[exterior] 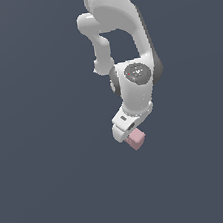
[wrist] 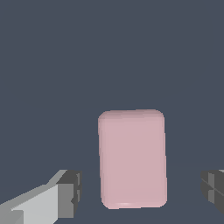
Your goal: Pick up the object and move it to a goal position.
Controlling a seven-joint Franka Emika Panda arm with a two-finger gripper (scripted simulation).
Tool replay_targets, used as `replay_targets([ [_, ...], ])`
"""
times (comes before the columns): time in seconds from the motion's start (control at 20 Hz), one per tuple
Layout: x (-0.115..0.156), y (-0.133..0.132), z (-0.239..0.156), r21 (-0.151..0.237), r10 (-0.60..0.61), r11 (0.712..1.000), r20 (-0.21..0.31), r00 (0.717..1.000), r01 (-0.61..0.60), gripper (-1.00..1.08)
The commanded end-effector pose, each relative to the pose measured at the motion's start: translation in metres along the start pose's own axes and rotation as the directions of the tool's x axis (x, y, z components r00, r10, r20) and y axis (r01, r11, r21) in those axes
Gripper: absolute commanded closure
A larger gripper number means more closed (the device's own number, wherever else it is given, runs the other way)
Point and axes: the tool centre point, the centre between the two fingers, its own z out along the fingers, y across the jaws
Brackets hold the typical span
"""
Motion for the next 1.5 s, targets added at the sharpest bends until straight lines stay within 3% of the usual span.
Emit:
replay_targets([
  [0.0,0.003,0.000,0.001,-0.002,-0.027,1.000,-0.002,1.000,0.027,-0.92],
  [0.4,0.003,0.000,0.006,-0.002,-0.035,0.999,-0.002,0.999,0.035,-0.92],
  [1.1,0.004,0.000,0.052,-0.003,-0.041,0.999,-0.002,0.999,0.041,-0.92],
  [1.15,0.004,0.000,0.052,-0.003,-0.041,0.999,-0.002,0.999,0.041,1.08],
  [1.45,0.004,0.000,0.052,-0.003,-0.041,0.999,-0.002,0.999,0.041,1.08],
])
